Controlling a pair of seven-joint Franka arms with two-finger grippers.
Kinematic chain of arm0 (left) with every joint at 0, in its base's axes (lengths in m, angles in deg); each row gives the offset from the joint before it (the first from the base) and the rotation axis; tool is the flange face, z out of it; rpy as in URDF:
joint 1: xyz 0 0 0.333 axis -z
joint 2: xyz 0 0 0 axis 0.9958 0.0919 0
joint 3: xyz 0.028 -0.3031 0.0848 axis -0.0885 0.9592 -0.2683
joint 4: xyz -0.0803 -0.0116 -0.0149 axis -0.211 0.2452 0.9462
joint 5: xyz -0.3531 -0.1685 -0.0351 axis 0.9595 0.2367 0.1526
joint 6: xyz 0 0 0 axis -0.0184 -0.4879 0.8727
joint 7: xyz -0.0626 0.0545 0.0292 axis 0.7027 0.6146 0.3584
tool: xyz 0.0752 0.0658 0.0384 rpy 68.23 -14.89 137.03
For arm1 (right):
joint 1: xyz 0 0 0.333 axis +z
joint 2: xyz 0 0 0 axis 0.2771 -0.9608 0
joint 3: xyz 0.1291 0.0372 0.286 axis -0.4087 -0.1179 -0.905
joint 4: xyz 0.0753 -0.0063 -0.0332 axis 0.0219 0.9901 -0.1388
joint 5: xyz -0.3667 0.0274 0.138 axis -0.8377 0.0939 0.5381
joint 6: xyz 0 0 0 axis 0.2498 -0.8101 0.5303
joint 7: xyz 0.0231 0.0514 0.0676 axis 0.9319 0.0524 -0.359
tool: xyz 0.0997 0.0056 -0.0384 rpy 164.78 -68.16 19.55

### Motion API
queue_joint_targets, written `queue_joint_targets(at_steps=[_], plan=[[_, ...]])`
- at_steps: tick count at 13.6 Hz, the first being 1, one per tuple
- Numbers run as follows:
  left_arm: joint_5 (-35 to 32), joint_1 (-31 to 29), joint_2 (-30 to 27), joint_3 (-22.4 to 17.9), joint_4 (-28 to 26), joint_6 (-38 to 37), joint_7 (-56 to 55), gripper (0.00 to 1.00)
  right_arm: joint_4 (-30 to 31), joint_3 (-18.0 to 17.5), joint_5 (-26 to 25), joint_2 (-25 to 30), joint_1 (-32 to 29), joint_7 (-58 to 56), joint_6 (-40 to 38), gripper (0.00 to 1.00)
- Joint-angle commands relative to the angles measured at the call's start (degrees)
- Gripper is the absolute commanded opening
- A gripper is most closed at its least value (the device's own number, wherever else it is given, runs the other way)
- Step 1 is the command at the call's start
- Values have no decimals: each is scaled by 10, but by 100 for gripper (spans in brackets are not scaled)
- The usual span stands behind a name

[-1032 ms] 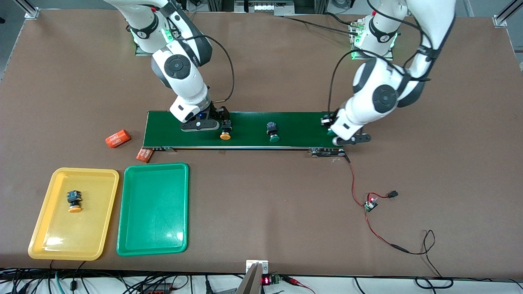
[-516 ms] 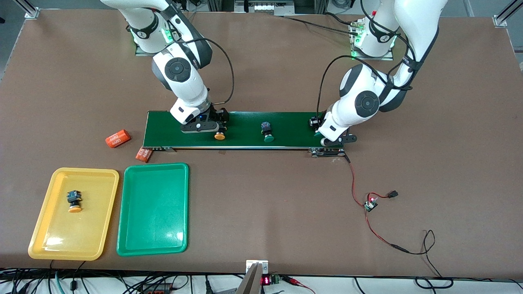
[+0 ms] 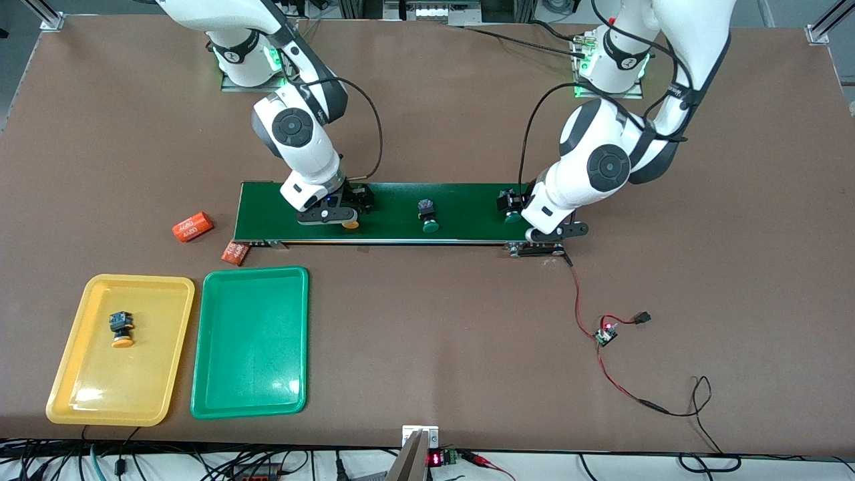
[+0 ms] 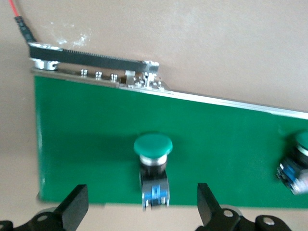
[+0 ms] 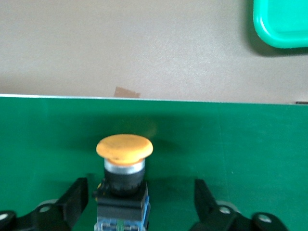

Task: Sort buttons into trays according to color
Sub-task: 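Place the green button on the conveyor while the right gripper grasps yellow, then carry the yellow button to the yellow tray while the left gripper withdraws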

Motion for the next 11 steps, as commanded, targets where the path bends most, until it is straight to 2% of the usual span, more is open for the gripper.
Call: queue_joint_targets(at_steps=[1, 3, 6, 7, 9, 11], plan=[[8, -4, -6, -7, 107, -158, -3, 100, -7, 17, -8, -4, 17, 5, 6, 43], [1, -4, -6, -42, 166, -250, 3, 100, -7, 17, -7, -3, 17, 13, 5, 1], [-35, 2, -10, -97, 235, -388, 89, 100, -24, 29, -9, 9, 15, 5, -28, 0], [-65, 2, -16, -103, 240, -417, 141, 100, -60, 35, -9, 10, 15, 2, -81, 0], [-82, 1, -40, -123, 239, -468, 246, 100, -131, 43, -8, 9, 15, -20, -182, 0], [-82, 5, -77, -158, 236, -491, 307, 100, -169, 68, -6, 10, 7, -59, -222, 0]])
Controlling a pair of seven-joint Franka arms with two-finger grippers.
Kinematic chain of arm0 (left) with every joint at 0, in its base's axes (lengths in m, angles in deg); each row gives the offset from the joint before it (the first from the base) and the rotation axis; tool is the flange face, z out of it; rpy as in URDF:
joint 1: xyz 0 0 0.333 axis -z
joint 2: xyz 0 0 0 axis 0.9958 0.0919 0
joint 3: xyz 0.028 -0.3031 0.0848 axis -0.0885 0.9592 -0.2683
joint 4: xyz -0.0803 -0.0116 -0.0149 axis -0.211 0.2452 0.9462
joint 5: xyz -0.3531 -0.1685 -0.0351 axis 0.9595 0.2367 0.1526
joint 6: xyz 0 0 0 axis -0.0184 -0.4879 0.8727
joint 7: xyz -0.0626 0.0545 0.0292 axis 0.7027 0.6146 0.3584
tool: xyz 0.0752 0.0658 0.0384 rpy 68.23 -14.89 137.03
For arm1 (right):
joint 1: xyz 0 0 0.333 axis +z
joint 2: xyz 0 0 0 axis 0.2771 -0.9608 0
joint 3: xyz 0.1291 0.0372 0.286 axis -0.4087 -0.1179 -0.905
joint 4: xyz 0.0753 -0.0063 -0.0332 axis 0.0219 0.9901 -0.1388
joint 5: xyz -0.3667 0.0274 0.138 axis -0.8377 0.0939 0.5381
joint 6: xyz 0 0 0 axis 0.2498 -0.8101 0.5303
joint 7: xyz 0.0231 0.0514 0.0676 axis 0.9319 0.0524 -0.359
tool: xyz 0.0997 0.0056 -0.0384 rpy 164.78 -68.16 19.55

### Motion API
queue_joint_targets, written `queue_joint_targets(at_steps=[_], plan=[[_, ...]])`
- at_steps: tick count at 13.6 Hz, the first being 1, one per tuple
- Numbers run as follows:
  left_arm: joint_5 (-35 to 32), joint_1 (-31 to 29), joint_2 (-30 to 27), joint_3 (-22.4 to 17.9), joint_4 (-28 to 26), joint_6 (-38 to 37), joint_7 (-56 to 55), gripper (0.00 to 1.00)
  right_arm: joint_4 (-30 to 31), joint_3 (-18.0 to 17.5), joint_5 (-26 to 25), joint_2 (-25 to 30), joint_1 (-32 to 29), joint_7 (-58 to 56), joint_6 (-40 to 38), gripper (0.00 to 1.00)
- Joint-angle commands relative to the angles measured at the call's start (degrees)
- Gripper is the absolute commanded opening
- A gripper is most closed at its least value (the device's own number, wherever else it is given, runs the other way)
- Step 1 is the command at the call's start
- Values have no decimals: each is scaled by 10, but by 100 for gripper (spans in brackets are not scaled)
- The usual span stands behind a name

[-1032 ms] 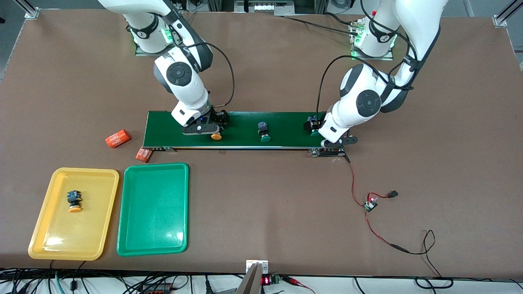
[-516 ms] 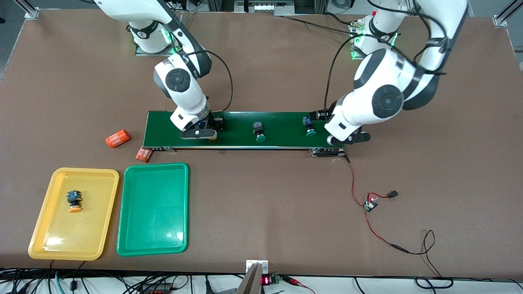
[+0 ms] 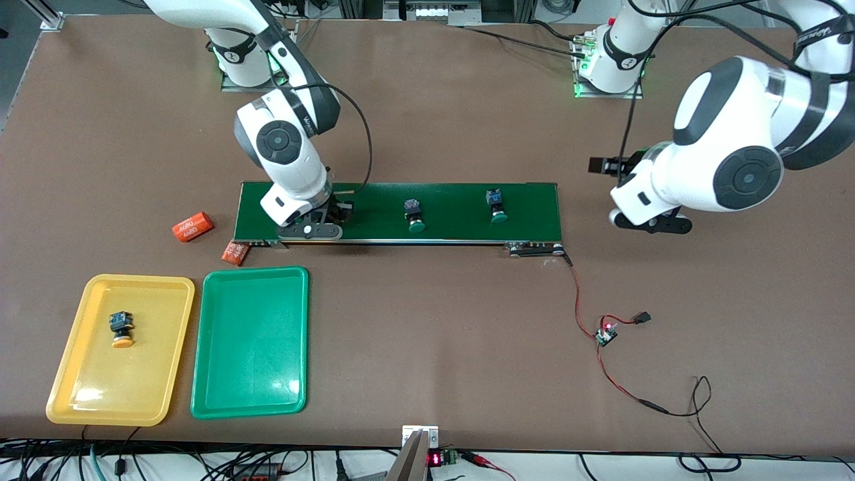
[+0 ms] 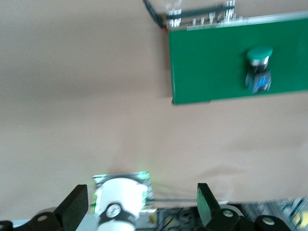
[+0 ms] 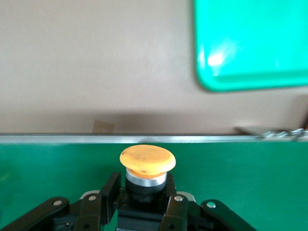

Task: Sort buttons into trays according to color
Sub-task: 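Carry the yellow button to the yellow tray while the left gripper withdraws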

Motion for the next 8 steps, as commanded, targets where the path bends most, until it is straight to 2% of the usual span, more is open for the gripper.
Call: queue_joint_targets(at_steps=[1, 3, 4, 6, 7, 8], plan=[[-9, 8, -60, -45, -7, -15, 82, 100, -53, 32, -7, 0, -19, -58, -53, 0], [-11, 9, -99, -79, -25, 48, 84, 100, -73, 35, -10, -14, -88, -143, -55, 0], [-11, 10, -134, -93, -61, 111, 94, 100, -77, 35, -10, -21, -133, -208, -54, 0], [-11, -1, -190, -97, -134, 201, 141, 100, -81, 39, -11, -39, -205, -340, -50, 0], [-17, -3, -200, -101, -145, 222, 144, 100, -89, 51, -15, -57, -227, -385, -44, 0], [-68, -4, -201, -100, -140, 225, 140, 100, -103, 57, -19, -77, -243, -412, -36, 0]])
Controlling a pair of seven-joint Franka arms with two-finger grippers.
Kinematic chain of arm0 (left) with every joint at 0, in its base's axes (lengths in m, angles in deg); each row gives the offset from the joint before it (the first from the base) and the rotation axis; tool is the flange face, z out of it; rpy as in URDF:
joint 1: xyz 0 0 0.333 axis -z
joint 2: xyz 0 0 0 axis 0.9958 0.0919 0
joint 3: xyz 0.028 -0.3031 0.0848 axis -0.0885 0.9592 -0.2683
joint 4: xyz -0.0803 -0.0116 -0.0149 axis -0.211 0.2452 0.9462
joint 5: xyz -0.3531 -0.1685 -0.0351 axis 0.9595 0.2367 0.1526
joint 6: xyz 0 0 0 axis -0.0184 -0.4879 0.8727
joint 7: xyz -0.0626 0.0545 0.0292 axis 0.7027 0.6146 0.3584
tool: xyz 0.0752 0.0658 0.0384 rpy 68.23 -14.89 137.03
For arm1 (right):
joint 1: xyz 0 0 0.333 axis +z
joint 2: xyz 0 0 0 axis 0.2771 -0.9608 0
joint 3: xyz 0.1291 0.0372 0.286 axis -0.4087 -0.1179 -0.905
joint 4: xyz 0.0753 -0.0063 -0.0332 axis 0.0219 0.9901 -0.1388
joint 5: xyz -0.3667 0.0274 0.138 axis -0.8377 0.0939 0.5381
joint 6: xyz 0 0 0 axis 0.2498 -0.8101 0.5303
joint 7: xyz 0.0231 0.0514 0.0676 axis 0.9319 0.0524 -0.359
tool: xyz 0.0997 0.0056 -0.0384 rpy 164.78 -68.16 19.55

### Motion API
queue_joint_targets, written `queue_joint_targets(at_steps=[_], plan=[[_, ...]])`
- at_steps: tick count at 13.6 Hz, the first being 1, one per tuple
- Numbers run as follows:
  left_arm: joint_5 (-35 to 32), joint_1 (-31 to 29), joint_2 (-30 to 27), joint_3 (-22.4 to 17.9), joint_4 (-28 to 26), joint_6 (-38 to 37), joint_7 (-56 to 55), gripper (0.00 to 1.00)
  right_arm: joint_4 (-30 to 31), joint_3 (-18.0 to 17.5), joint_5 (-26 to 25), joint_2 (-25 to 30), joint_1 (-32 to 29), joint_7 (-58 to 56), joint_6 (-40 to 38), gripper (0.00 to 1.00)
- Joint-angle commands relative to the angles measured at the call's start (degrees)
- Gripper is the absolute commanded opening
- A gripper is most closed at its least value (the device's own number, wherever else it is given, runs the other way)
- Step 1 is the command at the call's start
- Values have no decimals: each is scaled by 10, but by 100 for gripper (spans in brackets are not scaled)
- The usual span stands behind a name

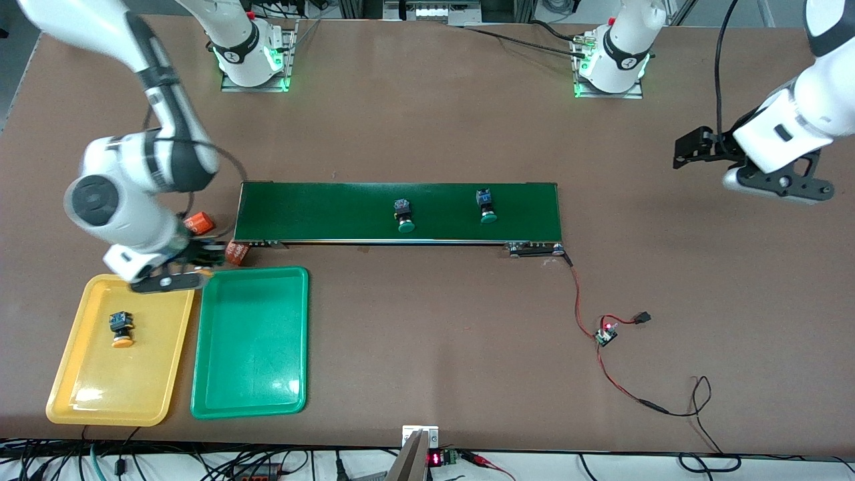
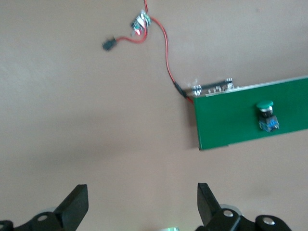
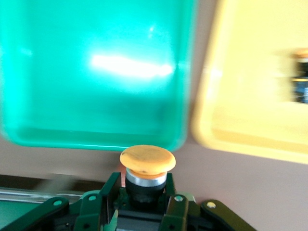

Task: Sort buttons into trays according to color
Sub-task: 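Carry the yellow button to the yellow tray while the left gripper withdraws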

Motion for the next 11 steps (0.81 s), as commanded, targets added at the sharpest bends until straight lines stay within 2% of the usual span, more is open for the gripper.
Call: queue_joint_targets(at_steps=[1, 4, 6, 7, 9, 10, 11], plan=[[-91, 1, -35, 5, -44, 35, 12, 100, -42, 7, -25, -58, -38, -68, 20, 0], [-72, -23, -18, 12, -18, 43, -24, 100, -44, 32, -87, -96, -51, -82, 113, 0], [-61, -27, -16, 13, -8, 33, -24, 100, -62, 45, -90, -132, -66, -89, 162, 0], [-20, -28, -13, 7, -2, 28, -19, 100, -70, 45, -91, -149, -72, -103, 174, 0], [1, -35, -1, 8, 16, 0, -18, 100, -78, 56, -90, -171, -78, -128, 223, 0], [0, -35, -1, 9, 19, -10, -18, 100, -78, 57, -88, -173, -78, -126, 226, 14], [-1, -35, -1, 10, 21, -11, -18, 100, -78, 57, -88, -172, -77, -124, 226, 50]])
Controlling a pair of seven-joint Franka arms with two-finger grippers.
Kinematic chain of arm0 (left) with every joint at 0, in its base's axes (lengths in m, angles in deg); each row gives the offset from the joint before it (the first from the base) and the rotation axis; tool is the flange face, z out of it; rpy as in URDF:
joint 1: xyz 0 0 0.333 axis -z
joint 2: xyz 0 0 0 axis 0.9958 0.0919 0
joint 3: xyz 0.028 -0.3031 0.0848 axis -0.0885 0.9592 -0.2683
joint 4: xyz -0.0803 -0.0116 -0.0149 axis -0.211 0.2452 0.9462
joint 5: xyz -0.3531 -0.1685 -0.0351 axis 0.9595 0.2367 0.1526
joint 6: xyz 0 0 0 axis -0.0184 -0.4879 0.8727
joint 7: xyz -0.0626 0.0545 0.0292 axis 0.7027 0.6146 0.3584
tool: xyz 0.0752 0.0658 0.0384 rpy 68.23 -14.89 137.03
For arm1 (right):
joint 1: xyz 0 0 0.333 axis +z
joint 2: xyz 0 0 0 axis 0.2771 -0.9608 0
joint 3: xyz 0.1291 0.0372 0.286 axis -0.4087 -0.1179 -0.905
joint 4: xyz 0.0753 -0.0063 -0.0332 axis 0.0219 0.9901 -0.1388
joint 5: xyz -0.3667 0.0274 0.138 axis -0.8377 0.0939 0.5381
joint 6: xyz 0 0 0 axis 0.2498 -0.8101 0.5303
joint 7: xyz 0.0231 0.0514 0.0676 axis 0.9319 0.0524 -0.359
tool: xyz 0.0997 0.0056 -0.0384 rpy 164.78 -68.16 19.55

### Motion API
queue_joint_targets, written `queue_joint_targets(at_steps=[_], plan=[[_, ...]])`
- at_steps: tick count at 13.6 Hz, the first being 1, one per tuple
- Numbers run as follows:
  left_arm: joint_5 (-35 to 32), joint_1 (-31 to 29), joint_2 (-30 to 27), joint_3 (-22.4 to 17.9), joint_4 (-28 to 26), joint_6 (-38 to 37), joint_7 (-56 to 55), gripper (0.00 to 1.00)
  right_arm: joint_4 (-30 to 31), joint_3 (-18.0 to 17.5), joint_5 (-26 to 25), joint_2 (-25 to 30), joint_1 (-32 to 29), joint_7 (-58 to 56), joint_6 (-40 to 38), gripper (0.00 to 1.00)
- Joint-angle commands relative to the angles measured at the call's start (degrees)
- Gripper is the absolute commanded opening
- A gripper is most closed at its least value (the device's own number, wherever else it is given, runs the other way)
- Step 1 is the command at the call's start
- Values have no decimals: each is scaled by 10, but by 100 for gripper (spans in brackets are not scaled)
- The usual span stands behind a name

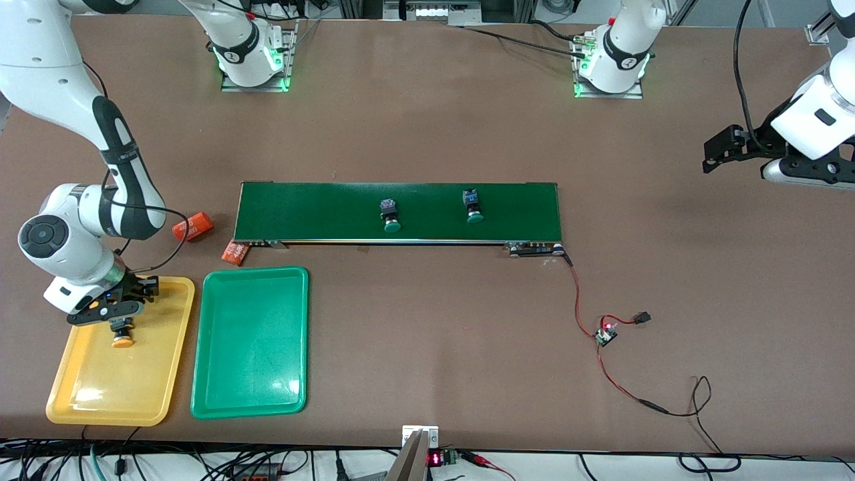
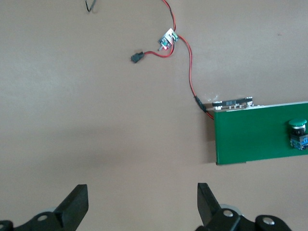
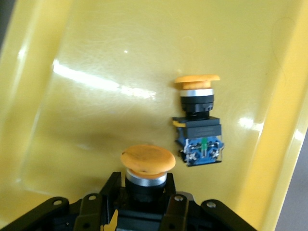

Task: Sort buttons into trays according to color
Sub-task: 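Lower the yellow button into the yellow tray and open the right gripper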

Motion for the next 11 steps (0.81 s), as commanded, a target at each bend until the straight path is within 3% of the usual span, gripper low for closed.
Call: queue_joint_targets(at_steps=[1, 3, 6, 9, 11], plan=[[5, -6, 15, 7, 31, -23, 1, 100, -14, -3, -3, -6, 0, -2, 6, 77], [-1, -4, 15, 9, 31, -21, 1, 100, -11, -3, -2, -2, 1, -2, 7, 100], [-7, -1, 17, 9, 32, -20, 1, 100, 25, -3, 1, 46, 13, 6, -4, 100], [-20, -3, 17, 10, 35, -21, 1, 100, 131, -4, 18, 157, 49, 85, -45, 100], [-21, -1, 17, 10, 35, -21, 0, 100, 202, -5, 63, 234, 77, 130, -94, 100]])
